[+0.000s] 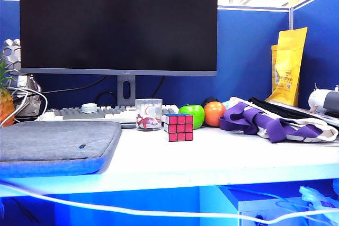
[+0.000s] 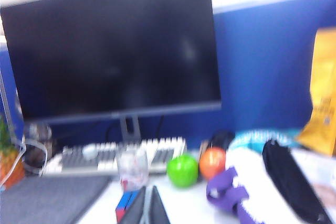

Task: Rotate the Rubik's Cube so that its red face is facing towards you.

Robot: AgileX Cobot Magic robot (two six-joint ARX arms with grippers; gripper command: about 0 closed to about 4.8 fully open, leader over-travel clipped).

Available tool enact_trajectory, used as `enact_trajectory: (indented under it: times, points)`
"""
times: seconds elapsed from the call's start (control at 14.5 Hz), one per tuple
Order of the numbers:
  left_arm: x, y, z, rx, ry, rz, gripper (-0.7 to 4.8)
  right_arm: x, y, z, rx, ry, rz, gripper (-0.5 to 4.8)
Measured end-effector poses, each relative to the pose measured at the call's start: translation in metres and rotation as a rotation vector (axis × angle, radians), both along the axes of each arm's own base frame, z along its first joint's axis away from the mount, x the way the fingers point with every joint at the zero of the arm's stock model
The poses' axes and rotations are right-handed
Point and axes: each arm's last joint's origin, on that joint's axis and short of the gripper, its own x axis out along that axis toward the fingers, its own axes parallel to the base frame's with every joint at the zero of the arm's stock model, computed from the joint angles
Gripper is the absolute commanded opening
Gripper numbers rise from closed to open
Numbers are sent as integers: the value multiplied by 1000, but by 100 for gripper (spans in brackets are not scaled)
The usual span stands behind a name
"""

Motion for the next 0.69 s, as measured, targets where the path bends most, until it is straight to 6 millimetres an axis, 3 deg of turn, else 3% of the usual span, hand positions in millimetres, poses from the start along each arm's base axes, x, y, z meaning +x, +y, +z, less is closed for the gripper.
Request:
enact_trajectory:
  times: [0.27, 0.69]
  points:
    - [-7, 9, 6, 0, -80, 103, 24, -1, 0, 0, 1, -4, 0, 0]
    - [-7, 10, 5, 0, -73, 111, 24, 4, 2, -50, -175, 498, 10, 0]
